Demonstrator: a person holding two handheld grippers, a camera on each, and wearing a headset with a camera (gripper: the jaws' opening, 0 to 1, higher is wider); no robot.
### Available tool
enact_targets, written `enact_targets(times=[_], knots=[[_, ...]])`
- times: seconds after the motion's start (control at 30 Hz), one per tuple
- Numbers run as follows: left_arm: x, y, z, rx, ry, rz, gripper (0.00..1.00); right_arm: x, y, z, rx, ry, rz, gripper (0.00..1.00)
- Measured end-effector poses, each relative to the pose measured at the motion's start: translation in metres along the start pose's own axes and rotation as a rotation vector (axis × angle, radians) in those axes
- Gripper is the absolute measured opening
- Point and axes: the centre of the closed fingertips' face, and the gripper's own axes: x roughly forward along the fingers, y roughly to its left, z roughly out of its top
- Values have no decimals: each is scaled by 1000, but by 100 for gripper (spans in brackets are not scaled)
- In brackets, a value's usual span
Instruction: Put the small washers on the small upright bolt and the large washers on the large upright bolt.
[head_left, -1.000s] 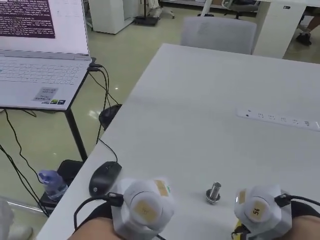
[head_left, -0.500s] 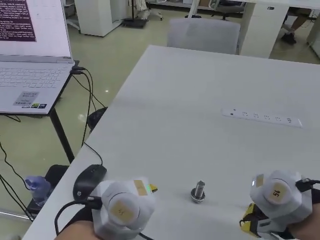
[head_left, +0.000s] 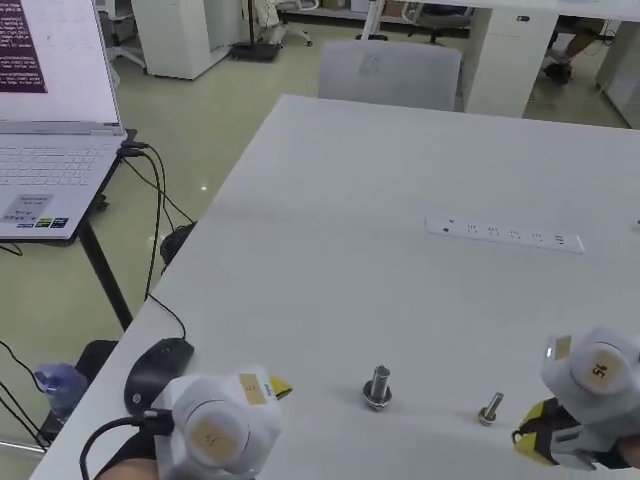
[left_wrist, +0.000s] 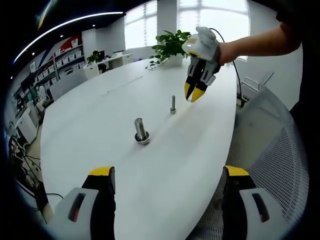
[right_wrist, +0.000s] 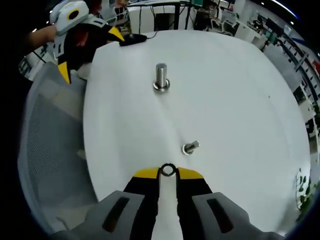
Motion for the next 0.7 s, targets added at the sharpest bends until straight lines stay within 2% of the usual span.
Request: enact_targets(times=[0.23, 0.43, 0.7], knots=[[1, 2, 4, -12, -6, 9, 88, -1, -16, 11, -1, -5, -15, 13], [2, 7, 2, -16, 0, 18, 88, -2, -30, 20, -6, -7, -34, 13], [3, 6, 0, -21, 5, 9, 87, 0, -35, 30, -9, -10, -32, 13]])
